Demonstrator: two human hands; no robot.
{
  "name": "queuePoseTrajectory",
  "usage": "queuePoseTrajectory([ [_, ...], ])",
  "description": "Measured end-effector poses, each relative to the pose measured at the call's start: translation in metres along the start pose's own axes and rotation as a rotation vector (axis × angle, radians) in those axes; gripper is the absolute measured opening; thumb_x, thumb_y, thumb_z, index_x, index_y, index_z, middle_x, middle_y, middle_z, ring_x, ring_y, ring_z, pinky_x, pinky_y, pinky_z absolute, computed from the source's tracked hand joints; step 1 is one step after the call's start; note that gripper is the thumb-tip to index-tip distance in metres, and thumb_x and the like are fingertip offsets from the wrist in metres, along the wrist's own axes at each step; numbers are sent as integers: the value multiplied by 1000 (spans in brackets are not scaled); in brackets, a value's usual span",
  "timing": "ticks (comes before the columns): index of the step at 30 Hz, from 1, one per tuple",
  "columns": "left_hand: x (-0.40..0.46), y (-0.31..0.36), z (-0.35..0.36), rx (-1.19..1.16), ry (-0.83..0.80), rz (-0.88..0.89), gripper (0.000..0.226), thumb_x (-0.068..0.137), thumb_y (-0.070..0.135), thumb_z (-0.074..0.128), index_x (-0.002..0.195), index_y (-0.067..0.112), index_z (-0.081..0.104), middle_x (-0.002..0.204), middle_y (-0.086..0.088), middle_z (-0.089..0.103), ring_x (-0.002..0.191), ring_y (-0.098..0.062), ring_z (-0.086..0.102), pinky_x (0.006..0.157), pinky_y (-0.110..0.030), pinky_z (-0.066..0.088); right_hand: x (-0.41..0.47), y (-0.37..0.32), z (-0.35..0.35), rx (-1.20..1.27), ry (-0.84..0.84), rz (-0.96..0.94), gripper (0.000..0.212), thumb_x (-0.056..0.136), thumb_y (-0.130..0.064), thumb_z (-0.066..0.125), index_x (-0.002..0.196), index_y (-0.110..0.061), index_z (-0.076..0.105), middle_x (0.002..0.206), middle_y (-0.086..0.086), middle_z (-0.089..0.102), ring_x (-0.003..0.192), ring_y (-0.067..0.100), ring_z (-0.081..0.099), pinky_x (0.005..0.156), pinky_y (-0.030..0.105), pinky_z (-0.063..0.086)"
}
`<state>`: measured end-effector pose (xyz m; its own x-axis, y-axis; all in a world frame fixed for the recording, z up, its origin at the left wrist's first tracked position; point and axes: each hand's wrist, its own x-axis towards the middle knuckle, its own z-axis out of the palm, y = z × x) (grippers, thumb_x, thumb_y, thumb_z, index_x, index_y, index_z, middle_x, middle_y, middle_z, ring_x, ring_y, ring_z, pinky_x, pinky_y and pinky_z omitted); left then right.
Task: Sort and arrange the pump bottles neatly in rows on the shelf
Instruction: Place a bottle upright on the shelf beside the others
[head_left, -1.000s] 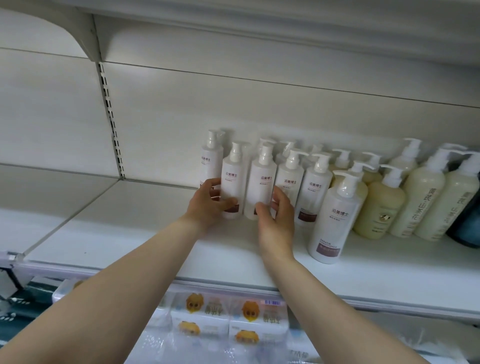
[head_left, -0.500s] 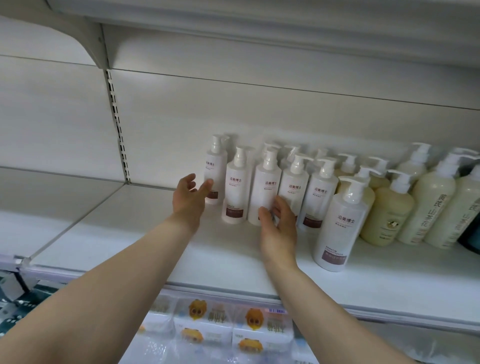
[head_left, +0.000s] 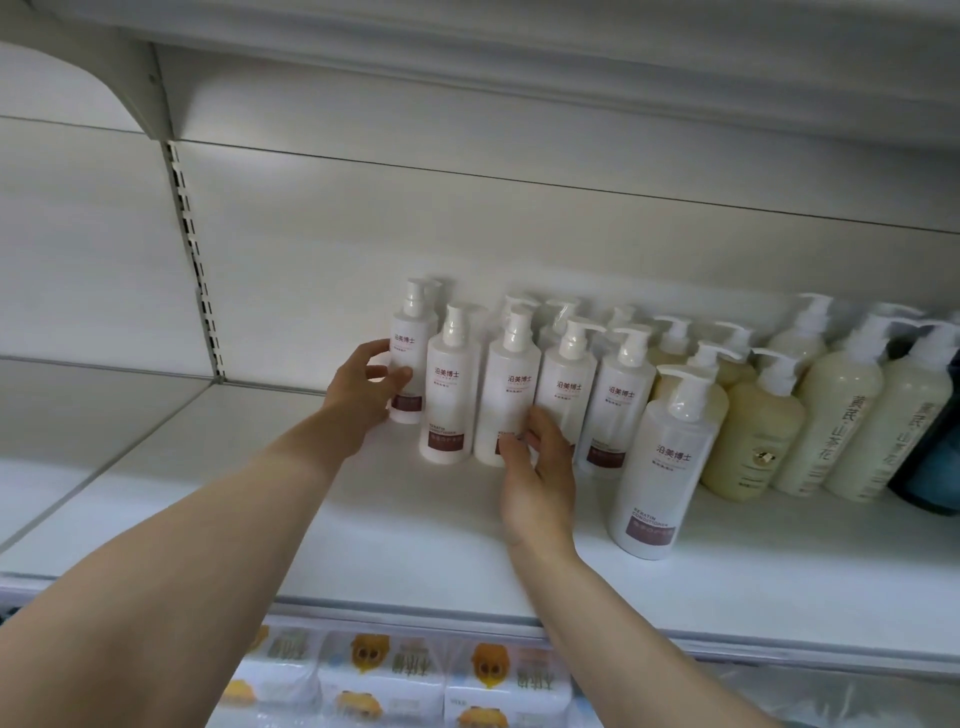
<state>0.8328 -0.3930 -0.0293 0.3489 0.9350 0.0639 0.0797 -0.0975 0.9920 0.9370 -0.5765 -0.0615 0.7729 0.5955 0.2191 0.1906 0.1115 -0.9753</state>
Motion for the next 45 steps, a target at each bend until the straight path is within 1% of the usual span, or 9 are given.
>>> queuePoseTrajectory([
  [7,-2,1,24,-58,-86,-9,26,94,14,67,106,36,60,108,-5,68,89,-19,67,71,-38,60,0,-1,0,14,21,-2,35,97,-15,57,130,-26,58,121,-6,59,93,-18,51,76,4,35],
  [11,0,3,30,-48,-116,-21,34,94,0,59,112,29,60,101,-2,68,78,-16,65,60,-29,55,-1,-2,3,37,21,0,37,93,-25,59,130,-27,59,122,-6,60,99,-15,52,82,10,38],
  [23,11,2,26,-53,-210,-73,36,88,-3,66,111,26,62,100,-7,73,95,-26,67,96,-48,55,-1,-2,2,10,32,-5,35,97,-18,57,130,-30,58,123,-8,58,98,-17,52,81,12,37],
  [30,7,-1,27,-71,-203,-108,38,93,-4,54,120,22,60,111,-7,72,109,-30,66,102,-49,51,-3,-6,4,-25,44,2,38,98,-19,56,136,-25,55,126,-6,57,104,-12,52,78,6,36],
  [32,3,1,31,-39,-140,-94,36,97,8,54,130,20,58,124,-3,68,111,-28,63,104,-45,48,-5,-10,3,-32,51,-7,38,98,-18,56,136,-24,55,127,-5,56,108,-3,54,80,6,36],
  [35,-13,12,34,-27,198,-107,40,100,17,49,139,17,51,130,-1,60,116,-29,59,99,-39,47,-18,-21,-2,3,-4,-8,43,100,-18,56,141,-26,52,135,-9,54,117,3,53,93,12,37],
  [39,-46,24,35,-89,550,11,34,102,19,44,134,11,51,125,-5,58,113,-25,57,95,-31,41,-40,-41,-15,31,-51,-90,37,99,-14,56,134,-27,56,128,-10,58,115,-7,52,82,-3,38],
  [42,-81,35,45,-112,605,102,30,101,23,47,128,13,52,120,-7,59,109,-25,58,91,-31,44,-57,-55,-30,40,5,-188,33,98,-12,55,125,-30,57,126,-10,60,114,-6,54,89,2,42],
  [45,-124,42,69,-115,503,216,22,99,28,51,120,22,52,114,-6,58,95,-22,60,85,-34,49,-65,-63,-50,6,181,-301,35,94,-12,54,123,-32,51,125,-13,54,118,4,52,99,17,43],
])
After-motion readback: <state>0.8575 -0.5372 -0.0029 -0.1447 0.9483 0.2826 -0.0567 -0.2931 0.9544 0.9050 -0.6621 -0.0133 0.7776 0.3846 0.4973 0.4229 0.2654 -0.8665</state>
